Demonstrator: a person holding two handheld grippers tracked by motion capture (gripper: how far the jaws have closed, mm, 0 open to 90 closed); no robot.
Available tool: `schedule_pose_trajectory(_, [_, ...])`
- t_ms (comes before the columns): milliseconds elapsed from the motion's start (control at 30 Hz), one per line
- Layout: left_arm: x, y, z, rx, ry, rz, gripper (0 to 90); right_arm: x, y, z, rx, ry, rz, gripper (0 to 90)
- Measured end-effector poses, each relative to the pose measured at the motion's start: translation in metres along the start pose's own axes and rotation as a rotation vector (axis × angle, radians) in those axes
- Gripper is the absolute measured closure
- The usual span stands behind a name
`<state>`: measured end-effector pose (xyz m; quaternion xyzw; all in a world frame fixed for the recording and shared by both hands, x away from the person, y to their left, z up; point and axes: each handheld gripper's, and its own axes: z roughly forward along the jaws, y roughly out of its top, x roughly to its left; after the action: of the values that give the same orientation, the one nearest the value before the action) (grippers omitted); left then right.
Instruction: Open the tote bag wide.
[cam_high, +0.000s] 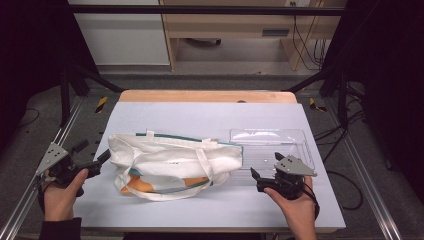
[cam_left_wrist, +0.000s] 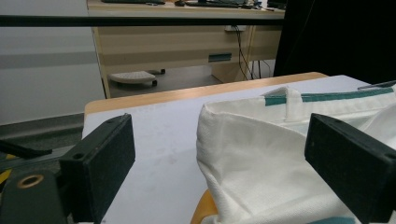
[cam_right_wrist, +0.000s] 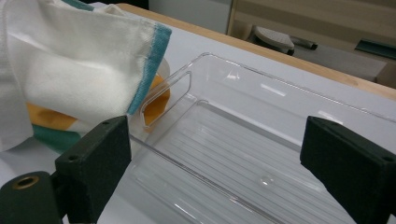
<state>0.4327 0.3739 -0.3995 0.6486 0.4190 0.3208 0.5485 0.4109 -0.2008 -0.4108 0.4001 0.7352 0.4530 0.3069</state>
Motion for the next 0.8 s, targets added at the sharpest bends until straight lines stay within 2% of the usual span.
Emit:
schedule_pose_trajectory(67, [0.000,0.005,-0.001,-0.006,-0.007,0.004,8.6,0.000,0.002,-0.002,-0.010,-0.002,0.014,9.3])
schedule_pose_trajectory(100, [-0.001,0.011,-0.002,0.004,-0.012,0.035,8.6,0.000,0.005,-0.003,-0.022,-0.005,0.016,9.3])
schedule_pose_trajectory(133, [-0.001,0.011,-0.002,0.004,-0.012,0.035,8.8,0.001,0.009,-0.005,-0.036,-0.006,0.006,9.2])
schedule_pose_trajectory(167, [-0.003,0.024,-0.002,0.017,-0.018,0.087,8.8,0.003,0.015,-0.006,-0.044,-0.010,-0.011,8.4])
schedule_pose_trajectory(200, [-0.003,0.024,-0.002,0.017,-0.018,0.087,9.2,0.004,0.021,-0.006,-0.054,-0.010,-0.019,8.1])
schedule_pose_trajectory(233, [-0.007,0.038,-0.001,0.017,-0.027,0.110,9.7,0.005,0.028,-0.006,-0.066,0.003,-0.024,8.2])
schedule_pose_trajectory(300, [-0.011,0.049,0.003,0.026,-0.048,0.140,9.8,0.009,0.040,-0.003,-0.071,0.032,-0.038,8.1])
schedule_pose_trajectory(400, [-0.018,0.063,0.014,0.073,-0.085,0.183,9.8,0.017,0.057,0.002,-0.056,0.057,-0.090,9.8])
schedule_pose_trajectory(567, [-0.026,0.083,0.037,0.159,-0.128,0.248,9.4,0.034,0.084,0.013,-0.052,0.139,-0.157,16.2])
schedule_pose_trajectory(600, [-0.026,0.083,0.037,0.159,-0.128,0.248,9.5,0.034,0.084,0.013,-0.052,0.139,-0.157,16.2])
schedule_pose_trajectory(633, [-0.029,0.089,0.046,0.190,-0.146,0.264,10.0,0.045,0.096,0.016,-0.040,0.165,-0.196,20.1])
schedule_pose_trajectory(667, [-0.029,0.089,0.046,0.190,-0.146,0.264,10.5,0.045,0.096,0.016,-0.040,0.165,-0.196,20.1])
schedule_pose_trajectory(700, [-0.031,0.092,0.050,0.203,-0.145,0.281,11.6,0.053,0.104,0.019,-0.027,0.215,-0.216,26.5])
schedule_pose_trajectory(733, [-0.032,0.095,0.054,0.214,-0.146,0.301,11.6,0.053,0.104,0.019,-0.027,0.215,-0.216,26.5])
schedule_pose_trajectory(767, [-0.033,0.099,0.063,0.248,-0.151,0.323,13.1,0.065,0.113,0.025,0.008,0.282,-0.249,30.0])
schedule_pose_trajectory(800, [-0.033,0.099,0.063,0.248,-0.151,0.323,13.8,0.071,0.117,0.030,0.024,0.301,-0.273,32.8])
